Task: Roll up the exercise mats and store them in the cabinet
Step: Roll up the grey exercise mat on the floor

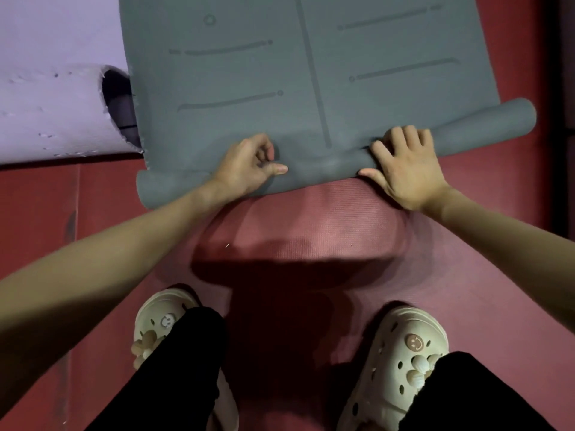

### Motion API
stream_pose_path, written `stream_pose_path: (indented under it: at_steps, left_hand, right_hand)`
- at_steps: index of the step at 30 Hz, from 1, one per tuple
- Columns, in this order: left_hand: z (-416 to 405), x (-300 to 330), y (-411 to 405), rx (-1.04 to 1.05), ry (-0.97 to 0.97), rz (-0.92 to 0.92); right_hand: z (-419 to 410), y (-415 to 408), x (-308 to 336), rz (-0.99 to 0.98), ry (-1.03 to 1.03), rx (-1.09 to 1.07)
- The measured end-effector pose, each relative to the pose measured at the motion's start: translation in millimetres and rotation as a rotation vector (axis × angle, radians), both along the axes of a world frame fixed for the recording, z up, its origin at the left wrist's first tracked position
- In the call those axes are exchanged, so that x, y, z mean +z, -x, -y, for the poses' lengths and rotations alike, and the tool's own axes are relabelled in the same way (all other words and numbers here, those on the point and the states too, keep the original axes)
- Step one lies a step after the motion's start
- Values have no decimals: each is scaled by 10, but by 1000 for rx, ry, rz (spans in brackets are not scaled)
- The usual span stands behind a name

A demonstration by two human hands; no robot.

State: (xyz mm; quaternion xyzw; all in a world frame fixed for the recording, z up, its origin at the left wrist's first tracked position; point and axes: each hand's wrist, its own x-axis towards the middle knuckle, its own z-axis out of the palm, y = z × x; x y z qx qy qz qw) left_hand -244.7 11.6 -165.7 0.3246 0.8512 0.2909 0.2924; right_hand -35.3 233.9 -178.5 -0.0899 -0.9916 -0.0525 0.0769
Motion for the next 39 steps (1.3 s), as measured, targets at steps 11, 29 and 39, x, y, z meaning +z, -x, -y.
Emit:
stream_pose_path:
  at_steps: [11, 29, 39]
  left_hand:
    - [270, 76, -292, -268, 49, -680]
    - [34, 190, -132, -181, 41, -453]
    - [134, 204, -568, -181, -3, -278]
  right_hand:
    - [-283, 366, 36, 128, 137, 147]
    - [-307, 367, 148, 129, -42, 253]
    - [-263, -148, 162, 191, 76, 261]
